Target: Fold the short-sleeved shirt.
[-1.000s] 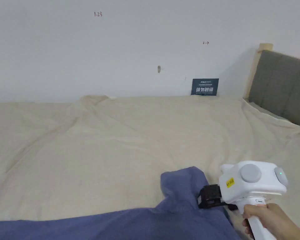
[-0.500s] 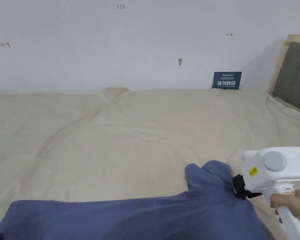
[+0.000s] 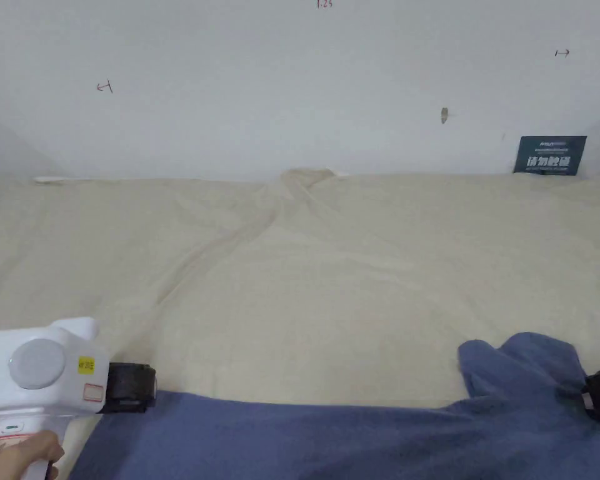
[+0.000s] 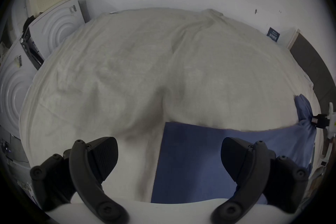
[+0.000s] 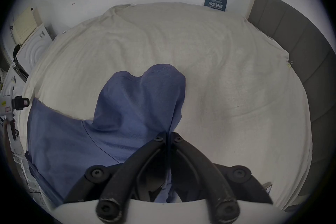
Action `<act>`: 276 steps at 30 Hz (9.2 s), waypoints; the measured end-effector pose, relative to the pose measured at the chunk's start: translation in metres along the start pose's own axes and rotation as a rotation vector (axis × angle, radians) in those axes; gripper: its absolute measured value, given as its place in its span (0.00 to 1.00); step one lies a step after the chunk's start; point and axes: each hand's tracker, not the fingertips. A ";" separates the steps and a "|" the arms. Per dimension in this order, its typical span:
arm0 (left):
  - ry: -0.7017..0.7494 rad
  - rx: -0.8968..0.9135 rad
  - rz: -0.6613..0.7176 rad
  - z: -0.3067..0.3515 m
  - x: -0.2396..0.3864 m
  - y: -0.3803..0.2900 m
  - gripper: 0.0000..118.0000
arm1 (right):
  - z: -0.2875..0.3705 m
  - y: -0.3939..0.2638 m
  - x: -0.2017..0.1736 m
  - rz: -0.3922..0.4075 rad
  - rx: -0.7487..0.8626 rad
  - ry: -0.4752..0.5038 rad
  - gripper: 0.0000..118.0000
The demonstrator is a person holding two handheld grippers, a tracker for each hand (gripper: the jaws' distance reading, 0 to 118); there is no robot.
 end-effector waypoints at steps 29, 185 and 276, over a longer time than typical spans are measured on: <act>-0.002 0.141 -0.050 0.124 0.011 -0.037 0.03 | 0.118 -0.024 -0.002 0.073 0.143 0.045 0.02; -0.529 -0.059 0.112 0.156 0.158 -0.202 0.04 | 0.171 -0.280 -0.052 -0.248 0.218 0.354 0.00; -0.904 -0.316 0.346 0.081 0.105 -0.239 0.09 | 0.156 -0.268 -0.069 -0.217 0.132 0.265 0.00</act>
